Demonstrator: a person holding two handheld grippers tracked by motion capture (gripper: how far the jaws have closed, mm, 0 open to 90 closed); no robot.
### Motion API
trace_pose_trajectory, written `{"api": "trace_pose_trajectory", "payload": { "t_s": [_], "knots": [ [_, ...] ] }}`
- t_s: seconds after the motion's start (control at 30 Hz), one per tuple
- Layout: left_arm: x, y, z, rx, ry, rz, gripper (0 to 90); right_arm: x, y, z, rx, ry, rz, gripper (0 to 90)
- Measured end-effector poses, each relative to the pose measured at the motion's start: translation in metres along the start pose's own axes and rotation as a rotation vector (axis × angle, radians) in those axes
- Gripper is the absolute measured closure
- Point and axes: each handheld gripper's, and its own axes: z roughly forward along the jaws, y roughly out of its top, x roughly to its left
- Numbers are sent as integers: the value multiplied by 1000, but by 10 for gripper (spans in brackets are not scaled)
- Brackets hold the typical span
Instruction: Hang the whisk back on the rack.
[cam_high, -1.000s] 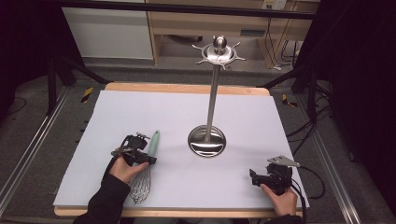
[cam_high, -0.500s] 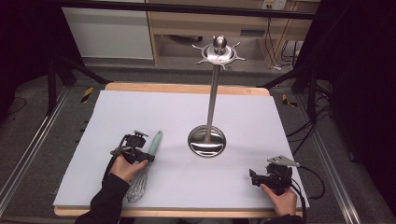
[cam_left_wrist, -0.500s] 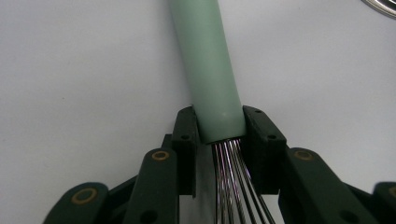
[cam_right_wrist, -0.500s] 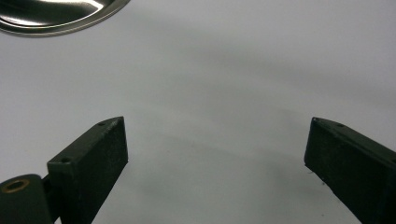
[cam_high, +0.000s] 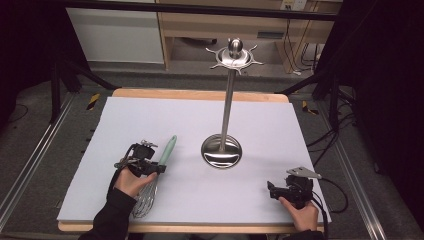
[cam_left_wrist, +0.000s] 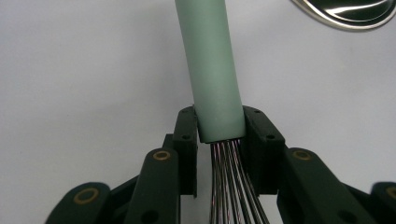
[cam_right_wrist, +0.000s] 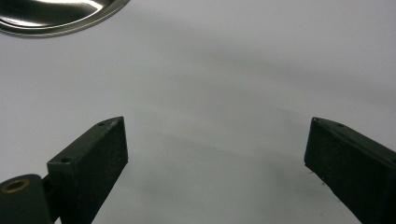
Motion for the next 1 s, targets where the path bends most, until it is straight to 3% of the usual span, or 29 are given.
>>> {"api": "trace_pose_trajectory", "payload": {
  "t_s": [0.57, 1.0],
  "knots": [
    [-5, -8, -34, -118, -20, 44, 686, 0, 0, -1, -2, 3, 1, 66],
    [-1, -17, -57, -196, -27, 42, 688, 1, 0, -1, -6, 4, -9, 67]
  ]
}}
